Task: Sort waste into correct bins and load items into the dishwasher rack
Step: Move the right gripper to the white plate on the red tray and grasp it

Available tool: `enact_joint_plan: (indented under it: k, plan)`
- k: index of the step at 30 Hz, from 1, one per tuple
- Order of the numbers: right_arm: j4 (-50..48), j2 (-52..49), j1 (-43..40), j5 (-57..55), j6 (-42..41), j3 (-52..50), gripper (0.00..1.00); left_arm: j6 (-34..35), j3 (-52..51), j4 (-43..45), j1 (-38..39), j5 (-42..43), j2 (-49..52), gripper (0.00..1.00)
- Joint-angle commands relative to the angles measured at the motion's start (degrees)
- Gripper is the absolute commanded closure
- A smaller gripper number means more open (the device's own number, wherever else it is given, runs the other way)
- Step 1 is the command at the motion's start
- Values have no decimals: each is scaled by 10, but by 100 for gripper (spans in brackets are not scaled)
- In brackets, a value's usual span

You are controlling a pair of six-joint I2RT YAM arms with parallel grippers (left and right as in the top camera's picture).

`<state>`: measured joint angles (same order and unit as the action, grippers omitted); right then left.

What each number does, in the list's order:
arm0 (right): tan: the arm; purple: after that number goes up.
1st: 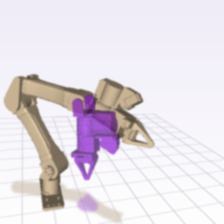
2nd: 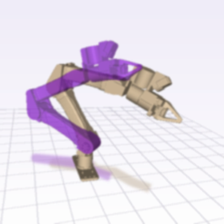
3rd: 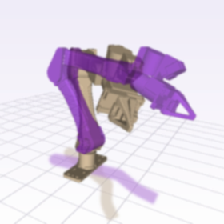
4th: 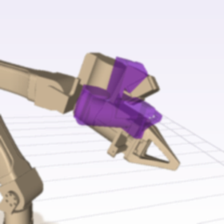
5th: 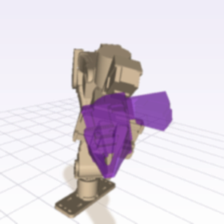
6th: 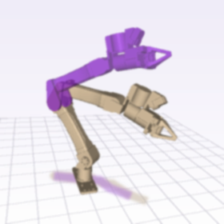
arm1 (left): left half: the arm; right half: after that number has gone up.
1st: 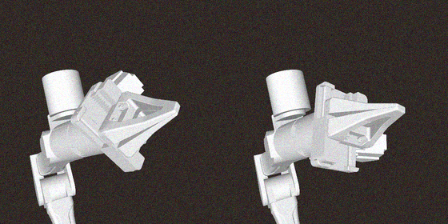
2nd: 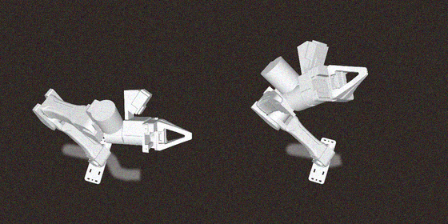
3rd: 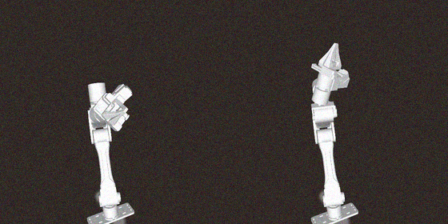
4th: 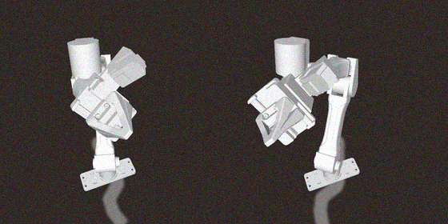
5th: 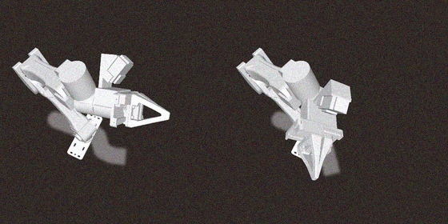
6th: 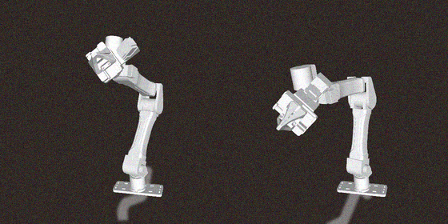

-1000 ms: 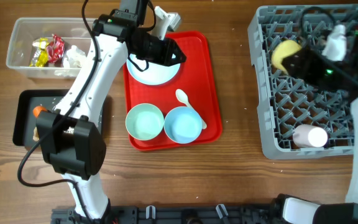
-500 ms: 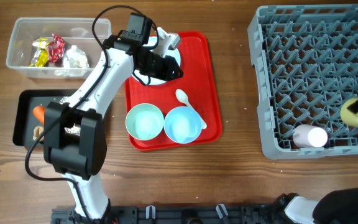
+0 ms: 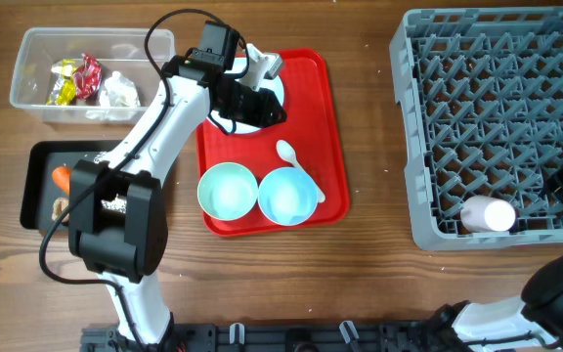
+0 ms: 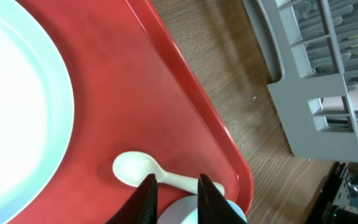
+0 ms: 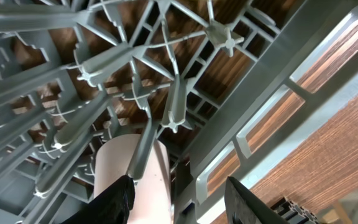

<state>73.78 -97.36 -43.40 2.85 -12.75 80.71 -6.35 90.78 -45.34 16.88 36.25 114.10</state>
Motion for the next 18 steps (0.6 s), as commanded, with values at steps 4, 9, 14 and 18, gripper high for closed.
enact_joint_plan:
  k: [4, 9, 14, 18]
  plan:
    - [-13, 28, 13, 78, 27, 8, 41, -5, -6, 2, 3, -7, 3, 77]
    - [-42, 168, 171, 102, 37, 63, 19, 10, -6, -9, 3, -27, 3, 53]
    - [-120, 147, 423, 101, 20, 62, 7, 43, -5, -51, -15, -30, -14, 54]
    - [-148, 59, 511, 95, 12, 62, 6, 43, -6, -108, -38, -94, -31, 45]
